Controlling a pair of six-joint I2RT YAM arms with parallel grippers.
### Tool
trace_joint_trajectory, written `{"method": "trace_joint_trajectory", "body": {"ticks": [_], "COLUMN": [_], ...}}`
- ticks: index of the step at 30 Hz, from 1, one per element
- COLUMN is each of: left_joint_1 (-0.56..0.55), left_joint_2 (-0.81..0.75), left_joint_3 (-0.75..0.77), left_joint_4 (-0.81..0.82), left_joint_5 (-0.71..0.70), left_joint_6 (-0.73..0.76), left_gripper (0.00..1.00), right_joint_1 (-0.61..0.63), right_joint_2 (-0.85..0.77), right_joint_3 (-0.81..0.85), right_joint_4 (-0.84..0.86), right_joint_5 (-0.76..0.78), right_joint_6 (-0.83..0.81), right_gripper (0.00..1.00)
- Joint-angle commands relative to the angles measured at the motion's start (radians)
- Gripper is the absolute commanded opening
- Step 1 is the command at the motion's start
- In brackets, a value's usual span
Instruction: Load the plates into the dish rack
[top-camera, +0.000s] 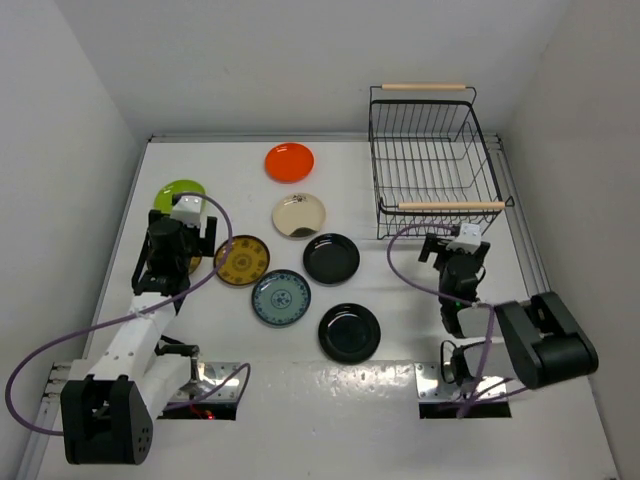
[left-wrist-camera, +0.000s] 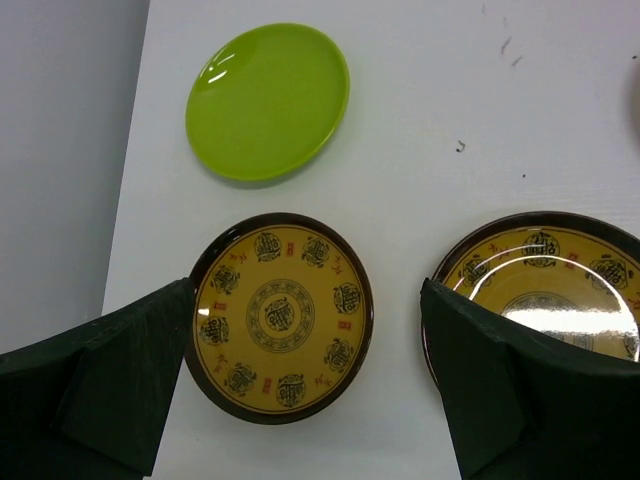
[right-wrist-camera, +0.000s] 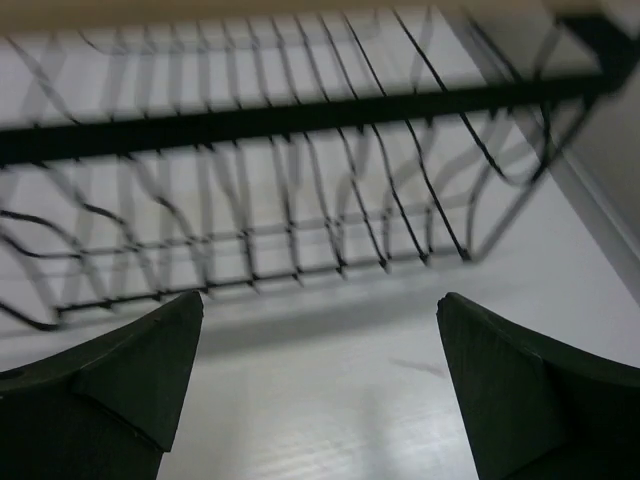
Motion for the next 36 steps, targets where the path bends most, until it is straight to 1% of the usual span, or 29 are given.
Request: {"method": "trace_joint_trajectory", "body": {"ticks": [1,2,4,5,6,7,8,9,10,12,13,14,15,16,17,19,20,21,22,24,25,26,29,30,31,32,33,34,36], "left_joint_1": [0.012,0.012,0.012,0.012,0.012,0.012,0.012,0.012,0.012,0.012,0.003,-0.007,-0.007,-0.016,-0.016,-0.016,-0.016,-0.016,-0.016,-0.005,-0.005,0.007,0.033,0.077,0.110,0.146,0.208,0.226,0.239], "left_joint_2": [-0.023,-0.023,-0.011,-0.011,-0.011,-0.002,-0.002,-0.002,-0.002,0.023,0.035,0.052,0.070,0.112,0.133,0.190,0.266,0.309,0.354,0.478,0.515,0.555,0.695,0.737,0.870,0.946,1.009,1.052,1.010], "left_joint_3": [0.030,0.030,0.030,0.030,0.056,0.069,0.082,0.096,0.122,0.173,0.194,0.217,0.269,0.297,0.325,0.430,0.475,0.522,0.625,0.734,0.789,0.905,1.074,1.124,1.192,1.350,1.419,1.467,1.413], "left_joint_4": [-0.018,-0.018,-0.018,-0.018,-0.056,-0.077,-0.102,-0.149,-0.168,-0.226,-0.246,-0.266,-0.318,-0.349,-0.381,-0.502,-0.553,-0.664,-0.720,-0.824,-0.920,-0.965,-1.068,-1.094,-1.195,-1.254,-1.303,-1.337,-1.240], "left_joint_5": [-0.022,-0.006,0.023,0.055,0.082,0.115,0.195,0.227,0.252,0.293,0.294,0.283,0.255,0.242,0.228,0.192,0.182,0.172,0.172,0.198,0.218,0.240,0.283,0.300,0.365,0.404,0.447,0.529,0.550], "left_joint_6": [0.005,0.052,0.113,0.133,0.191,0.228,0.262,0.287,0.310,0.325,0.325,0.335,0.345,0.356,0.382,0.408,0.433,0.448,0.457,0.468,0.468,0.459,0.430,0.390,0.363,0.329,0.277,0.276,0.197], "left_gripper": [1.00,1.00,1.00,1.00,1.00,1.00,1.00,1.00,1.00,1.00,1.00,1.00,1.00,1.00,1.00,1.00,1.00,1.00,1.00,1.00,1.00,1.00,1.00,1.00,0.97,0.90,0.83,0.76,0.76], "right_joint_1": [0.120,0.162,0.202,0.213,0.228,0.240,0.253,0.295,0.314,0.381,0.398,0.418,0.449,0.458,0.457,0.466,0.458,0.391,0.374,0.333,0.336,0.337,0.351,0.351,0.357,0.359,0.363,0.369,0.372], "right_joint_2": [-0.208,-0.259,-0.446,-0.513,-0.540,-0.572,-0.592,-0.594,-0.585,-0.563,-0.548,-0.493,-0.471,-0.410,-0.390,-0.321,-0.304,-0.280,-0.270,-0.275,-0.292,-0.298,-0.301,-0.301,-0.309,-0.315,-0.328,-0.344,-0.364], "right_joint_3": [-0.156,-0.152,-0.082,-0.054,0.037,0.070,0.130,0.161,0.249,0.310,0.390,0.418,0.446,0.533,0.563,0.763,0.825,0.938,0.995,0.994,0.983,0.939,0.882,0.850,0.816,0.792,0.711,0.680,0.564], "right_joint_4": [0.061,-0.091,-0.251,-0.492,-0.566,-0.696,-0.811,-0.859,-0.995,-1.103,-1.129,-1.210,-1.235,-1.261,-1.246,-1.299,-1.496,-1.546,-1.600,-1.588,-1.578,-1.579,-1.674,-1.726,-1.758,-1.768,-1.775,-1.760,-1.711], "right_joint_5": [-0.003,-0.001,-0.038,-0.052,-0.081,-0.081,-0.078,-0.069,-0.057,-0.048,-0.017,-0.005,0.008,0.015,0.079,0.187,0.130,-0.056,-0.154,-0.468,-0.510,-0.578,-0.581,-0.583,-0.592,-0.603,-0.603,-0.598,-0.603], "right_joint_6": [-0.154,-0.162,-0.156,-0.155,-0.155,-0.155,-0.162,-0.190,-0.240,-0.386,-0.434,-0.530,-0.605,-0.626,-0.586,-0.249,-0.165,-0.082,-0.036,-0.003,0.009,0.012,0.083,0.113,0.149,0.163,0.196,0.233,0.308], "right_gripper": [1.00,1.00,1.00,1.00,1.00,1.00,1.00,1.00,1.00,1.00,1.00,1.00,1.00,1.00,1.00,1.00,1.00,1.00,0.97,0.96,1.00,1.00,1.00,1.00,1.00,1.00,1.00,1.00,1.00]}}
